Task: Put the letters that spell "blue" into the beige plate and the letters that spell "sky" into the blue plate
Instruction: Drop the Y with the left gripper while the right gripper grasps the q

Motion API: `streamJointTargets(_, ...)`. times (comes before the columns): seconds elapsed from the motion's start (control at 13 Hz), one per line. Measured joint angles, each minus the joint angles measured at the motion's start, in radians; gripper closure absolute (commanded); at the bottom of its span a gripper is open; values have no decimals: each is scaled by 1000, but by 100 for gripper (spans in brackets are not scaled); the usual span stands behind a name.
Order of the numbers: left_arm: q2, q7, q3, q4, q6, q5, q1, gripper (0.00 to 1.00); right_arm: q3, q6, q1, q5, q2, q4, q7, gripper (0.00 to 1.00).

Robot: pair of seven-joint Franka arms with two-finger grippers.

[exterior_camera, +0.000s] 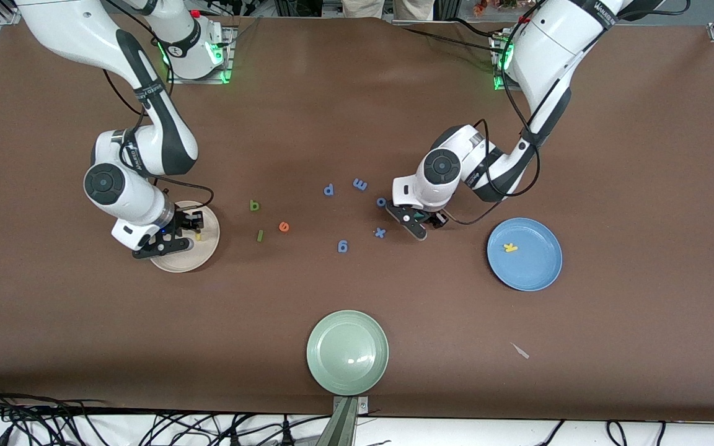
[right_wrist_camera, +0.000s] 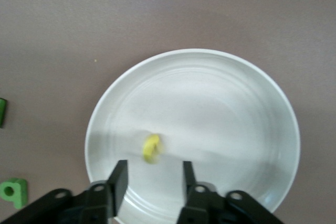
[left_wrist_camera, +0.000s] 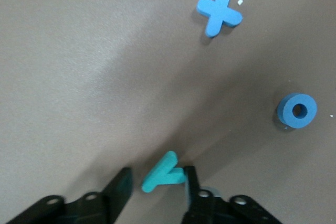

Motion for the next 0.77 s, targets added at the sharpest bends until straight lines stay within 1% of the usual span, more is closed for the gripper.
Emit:
streamJointTargets(0.08,-3,-1,-2,1,0,0,0,90,16,0,1,0,0,0,39,33)
streamJointTargets(0.31,-2,-3,-1,1,1,0,0,91,104,5,8,0,0,0,212,33)
streamJointTargets(0.46,-3,-3,-1,3,2,0,2,90,162,18,32,-3,4,0,344,33)
streamJointTargets(0.62,-21,-3,2,18,-20,0,17,90,175,18,84,-26,13,-1,439,33)
streamJointTargets(0.77,-70,27,3,28,-85,1,69,90,176,33,110,-64,26,-13,485,33)
